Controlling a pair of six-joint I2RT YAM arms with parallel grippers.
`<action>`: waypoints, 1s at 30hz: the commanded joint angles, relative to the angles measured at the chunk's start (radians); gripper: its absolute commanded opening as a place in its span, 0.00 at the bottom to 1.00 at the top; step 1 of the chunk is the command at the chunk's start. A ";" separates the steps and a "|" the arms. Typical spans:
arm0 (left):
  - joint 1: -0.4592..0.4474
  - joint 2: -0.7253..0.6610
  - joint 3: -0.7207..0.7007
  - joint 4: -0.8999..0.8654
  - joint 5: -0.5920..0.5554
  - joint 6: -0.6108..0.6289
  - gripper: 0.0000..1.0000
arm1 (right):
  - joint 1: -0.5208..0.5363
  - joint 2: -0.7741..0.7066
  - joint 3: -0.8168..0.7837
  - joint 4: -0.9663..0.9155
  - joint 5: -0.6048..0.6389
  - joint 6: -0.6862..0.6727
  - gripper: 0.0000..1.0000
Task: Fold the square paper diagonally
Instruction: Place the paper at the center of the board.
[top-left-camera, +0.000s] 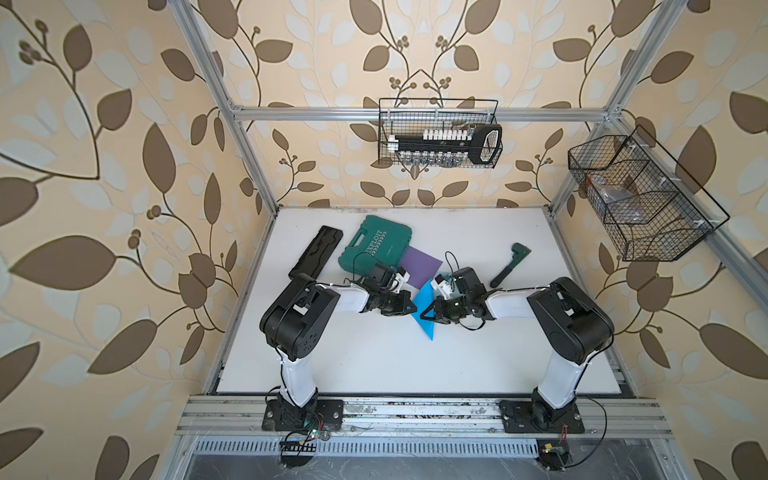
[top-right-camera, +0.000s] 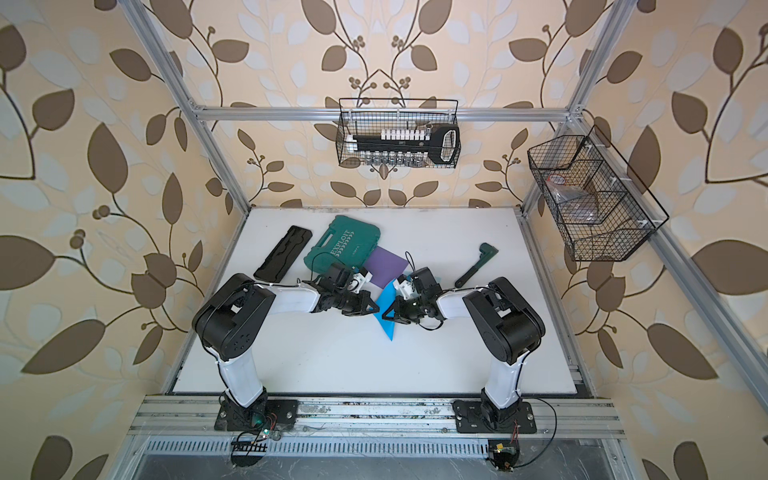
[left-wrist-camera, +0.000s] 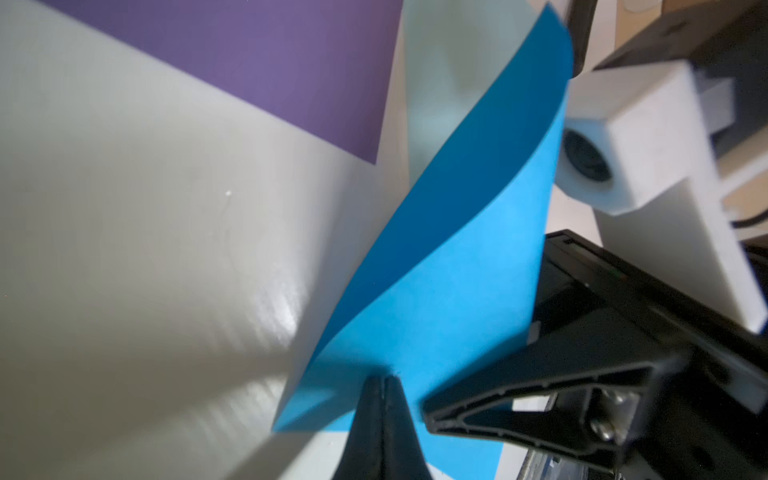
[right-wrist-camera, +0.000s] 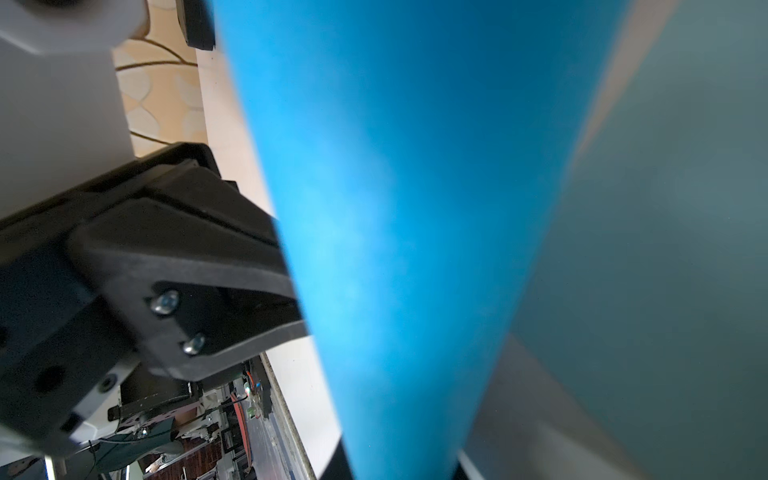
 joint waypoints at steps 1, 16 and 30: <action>-0.009 0.018 0.040 -0.039 -0.024 0.008 0.00 | -0.007 0.013 -0.009 0.013 -0.008 0.012 0.17; -0.012 0.080 0.071 -0.091 -0.061 0.020 0.00 | -0.021 -0.094 0.014 -0.197 0.122 -0.083 0.53; -0.037 0.068 0.088 -0.133 -0.105 0.045 0.00 | 0.016 -0.167 0.188 -0.461 0.263 -0.179 0.06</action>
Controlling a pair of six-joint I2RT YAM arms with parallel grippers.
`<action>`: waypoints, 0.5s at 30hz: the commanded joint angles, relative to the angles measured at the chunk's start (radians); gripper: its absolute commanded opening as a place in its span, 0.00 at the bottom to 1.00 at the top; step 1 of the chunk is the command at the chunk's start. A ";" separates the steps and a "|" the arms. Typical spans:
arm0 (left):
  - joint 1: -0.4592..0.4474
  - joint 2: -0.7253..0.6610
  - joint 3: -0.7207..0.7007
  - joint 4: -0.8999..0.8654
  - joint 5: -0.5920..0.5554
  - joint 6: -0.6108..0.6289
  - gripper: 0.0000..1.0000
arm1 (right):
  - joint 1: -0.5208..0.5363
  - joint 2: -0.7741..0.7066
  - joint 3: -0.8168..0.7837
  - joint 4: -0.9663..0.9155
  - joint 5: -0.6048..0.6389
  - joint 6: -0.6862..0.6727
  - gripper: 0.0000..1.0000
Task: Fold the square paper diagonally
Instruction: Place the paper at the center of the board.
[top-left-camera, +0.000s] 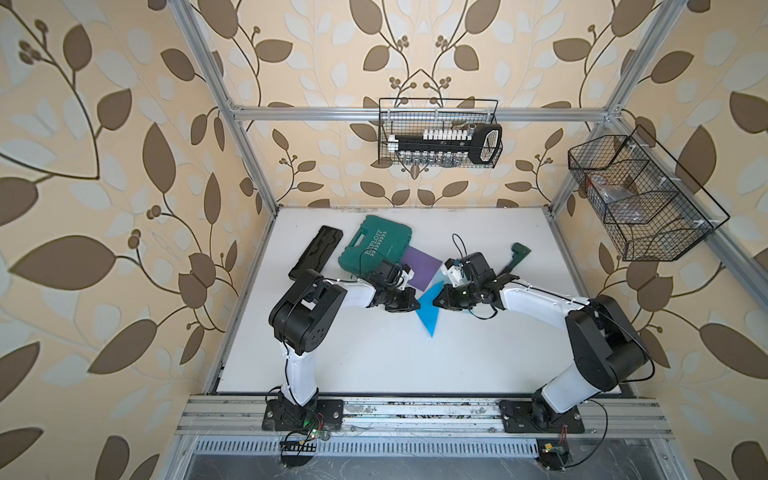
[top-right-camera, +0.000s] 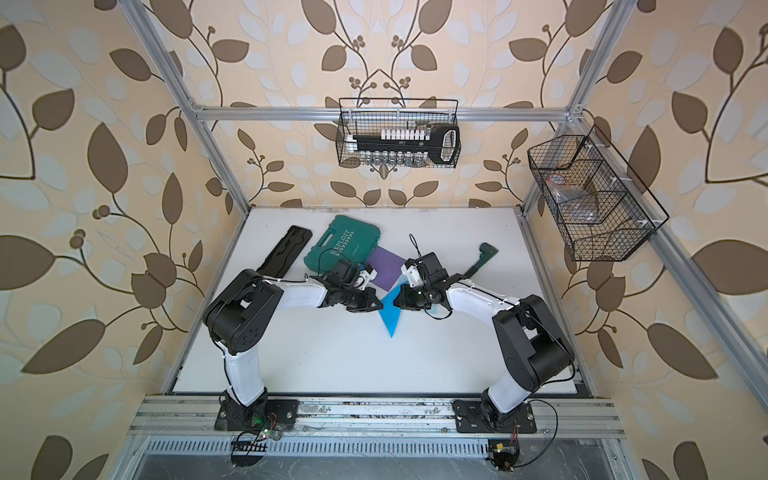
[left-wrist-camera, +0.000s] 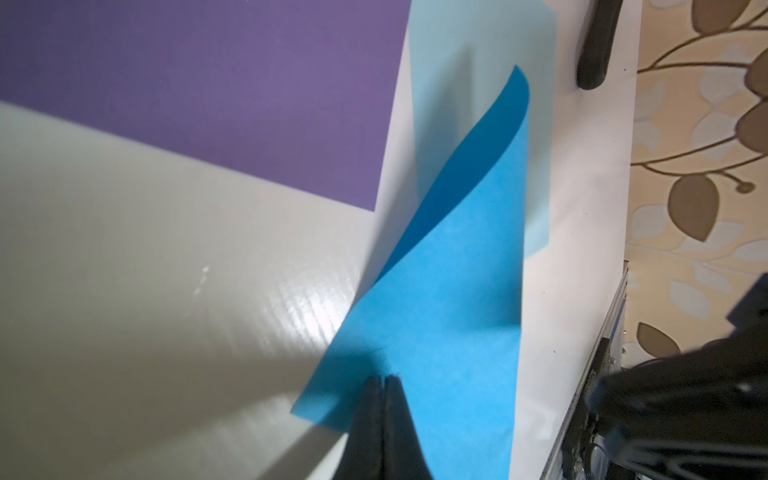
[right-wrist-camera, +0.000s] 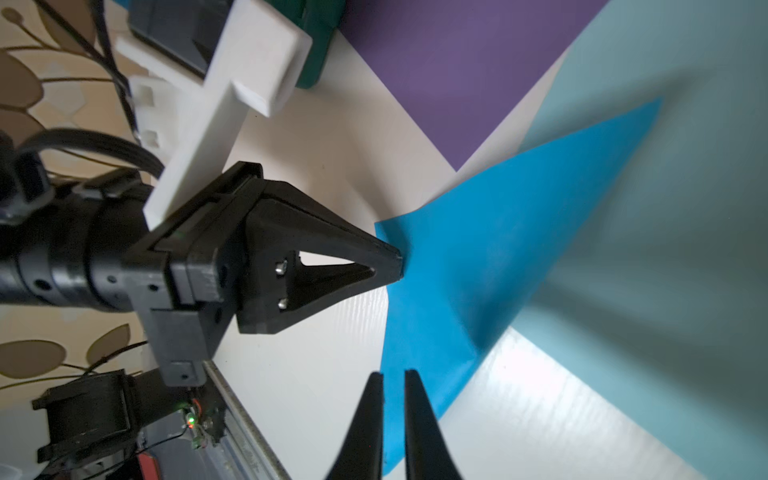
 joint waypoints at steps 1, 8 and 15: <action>-0.010 0.013 0.001 -0.087 -0.063 0.035 0.00 | 0.023 0.056 0.052 -0.053 0.021 -0.011 0.02; -0.009 0.014 0.004 -0.093 -0.065 0.037 0.00 | 0.037 0.133 0.085 -0.048 0.042 0.004 0.00; -0.010 0.019 0.007 -0.099 -0.066 0.041 0.00 | 0.039 0.186 0.085 -0.052 0.073 -0.002 0.00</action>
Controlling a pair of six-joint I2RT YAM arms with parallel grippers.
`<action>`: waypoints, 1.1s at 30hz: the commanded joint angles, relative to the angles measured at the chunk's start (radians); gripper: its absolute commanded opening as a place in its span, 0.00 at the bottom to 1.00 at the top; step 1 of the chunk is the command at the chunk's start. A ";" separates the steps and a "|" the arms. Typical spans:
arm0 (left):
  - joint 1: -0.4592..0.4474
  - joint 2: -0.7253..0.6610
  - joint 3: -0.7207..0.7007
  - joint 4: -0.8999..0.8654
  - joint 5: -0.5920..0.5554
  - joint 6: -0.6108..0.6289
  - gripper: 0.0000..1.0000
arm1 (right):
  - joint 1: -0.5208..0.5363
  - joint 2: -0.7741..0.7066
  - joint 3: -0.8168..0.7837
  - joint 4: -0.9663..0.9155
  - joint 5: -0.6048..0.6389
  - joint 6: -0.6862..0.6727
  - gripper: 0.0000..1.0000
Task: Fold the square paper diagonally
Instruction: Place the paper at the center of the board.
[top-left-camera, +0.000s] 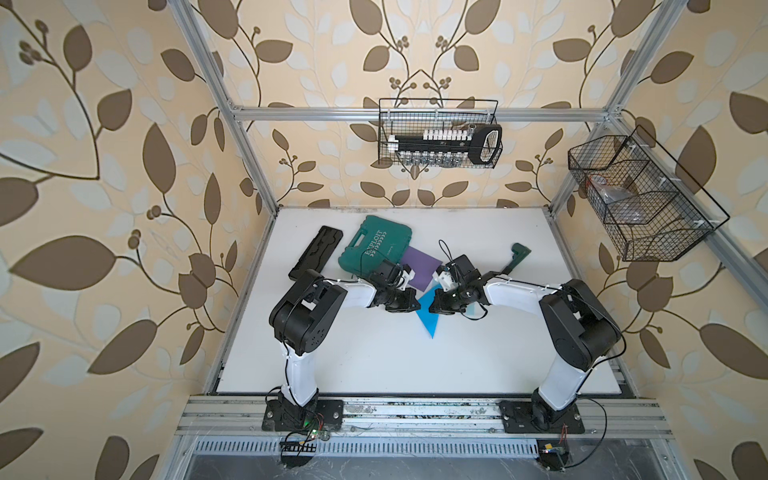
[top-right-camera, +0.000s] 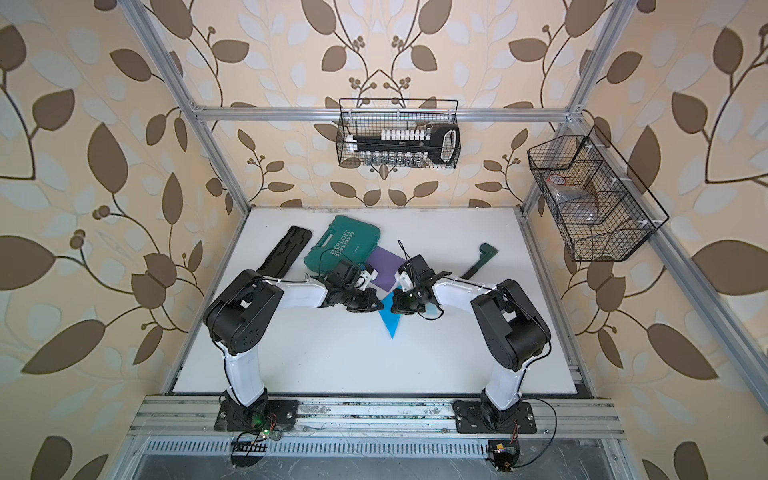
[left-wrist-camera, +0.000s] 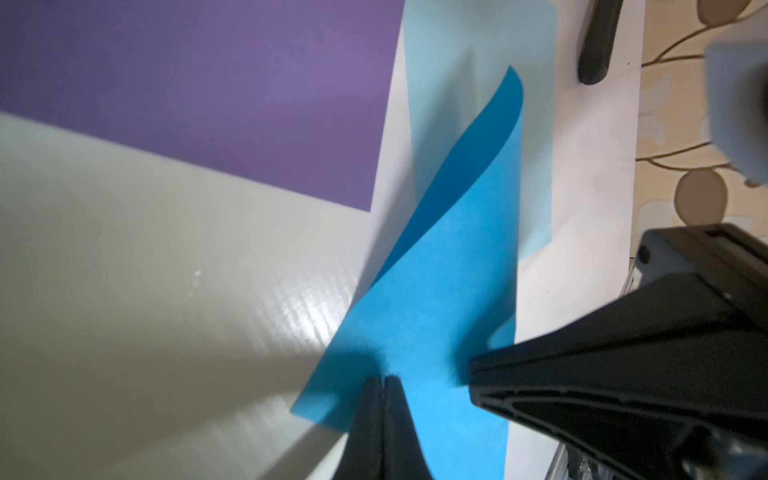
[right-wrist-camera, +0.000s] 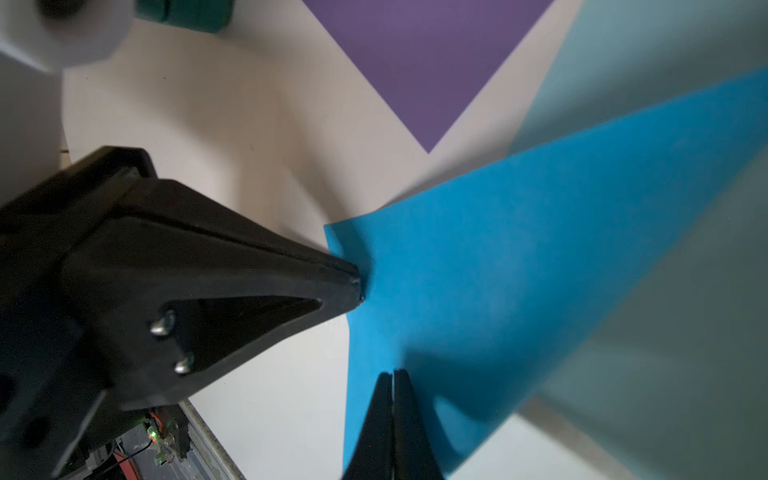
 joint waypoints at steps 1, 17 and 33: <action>-0.010 0.019 0.002 -0.087 -0.062 0.024 0.00 | 0.006 0.027 0.026 -0.020 0.037 -0.004 0.00; -0.010 0.027 0.008 -0.109 -0.084 0.033 0.00 | -0.039 0.020 -0.038 -0.050 0.130 0.005 0.00; -0.010 0.014 0.010 -0.129 -0.112 0.046 0.00 | -0.077 -0.025 -0.065 -0.072 0.152 -0.010 0.00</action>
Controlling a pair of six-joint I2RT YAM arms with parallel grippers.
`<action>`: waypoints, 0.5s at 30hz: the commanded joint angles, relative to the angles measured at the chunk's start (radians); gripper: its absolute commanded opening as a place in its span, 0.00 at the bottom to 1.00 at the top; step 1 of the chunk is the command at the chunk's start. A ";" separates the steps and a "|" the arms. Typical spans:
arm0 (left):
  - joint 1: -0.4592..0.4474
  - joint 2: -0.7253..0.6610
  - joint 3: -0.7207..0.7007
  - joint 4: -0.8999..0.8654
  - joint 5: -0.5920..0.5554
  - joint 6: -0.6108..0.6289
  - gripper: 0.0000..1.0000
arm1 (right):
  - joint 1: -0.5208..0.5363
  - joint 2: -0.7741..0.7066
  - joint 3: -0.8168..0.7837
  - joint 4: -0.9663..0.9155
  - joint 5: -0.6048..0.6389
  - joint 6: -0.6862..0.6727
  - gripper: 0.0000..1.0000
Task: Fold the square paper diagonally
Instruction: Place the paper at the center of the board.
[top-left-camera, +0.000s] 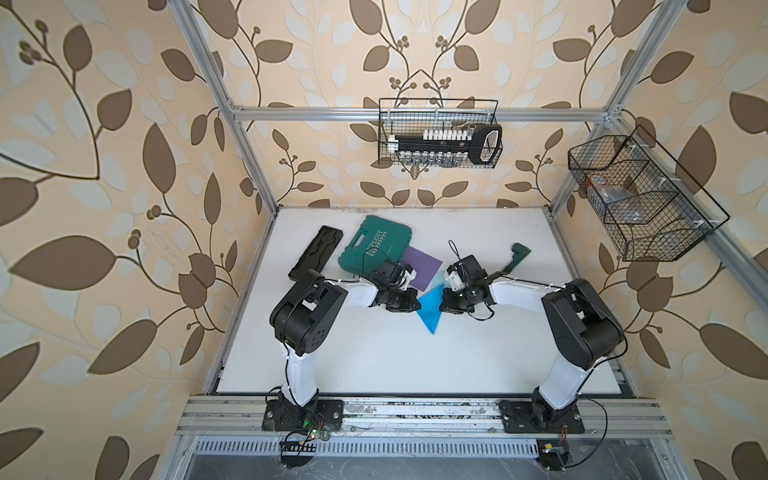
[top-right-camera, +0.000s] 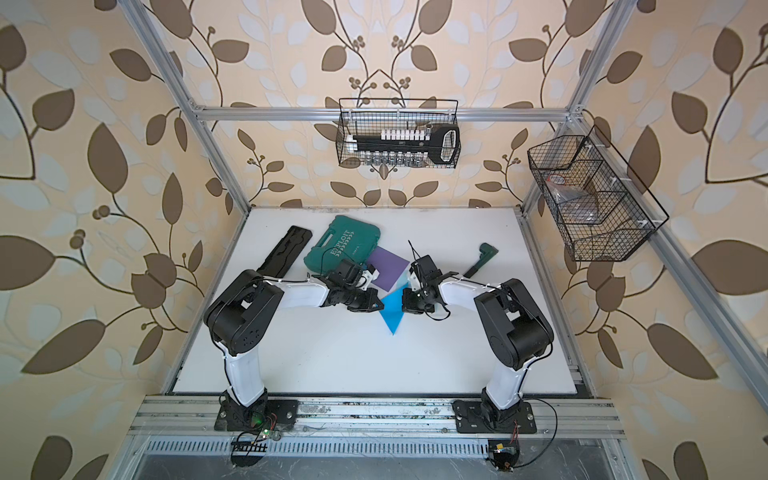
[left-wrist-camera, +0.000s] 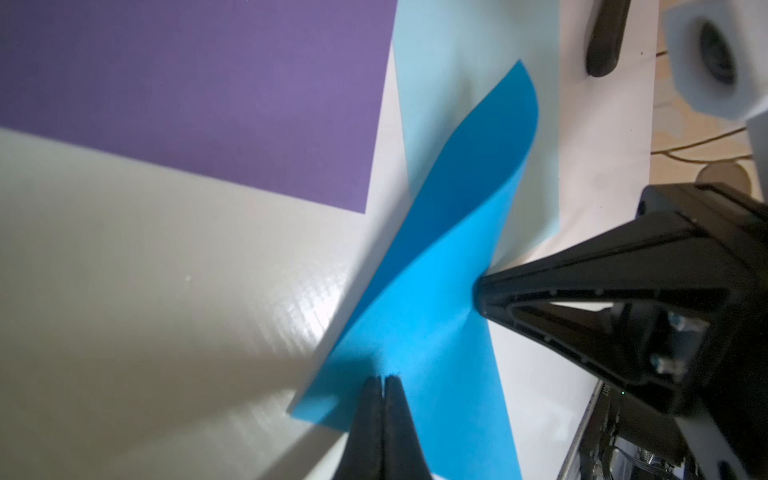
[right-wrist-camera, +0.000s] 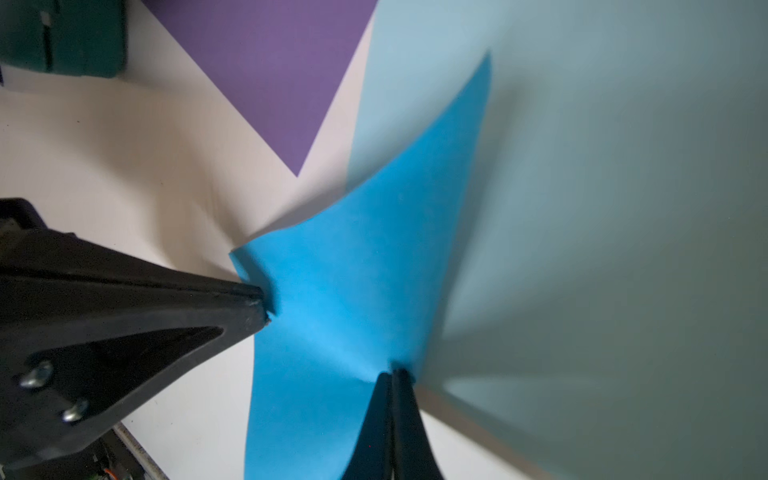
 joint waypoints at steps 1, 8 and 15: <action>-0.004 0.014 -0.008 -0.098 -0.083 0.025 0.00 | -0.009 -0.020 -0.030 -0.052 0.055 -0.014 0.00; -0.005 0.017 -0.005 -0.096 -0.074 0.025 0.00 | 0.062 -0.145 0.000 -0.037 -0.002 -0.136 0.00; -0.005 0.016 -0.001 -0.098 -0.072 0.026 0.00 | 0.097 -0.083 0.076 -0.102 0.025 -0.256 0.00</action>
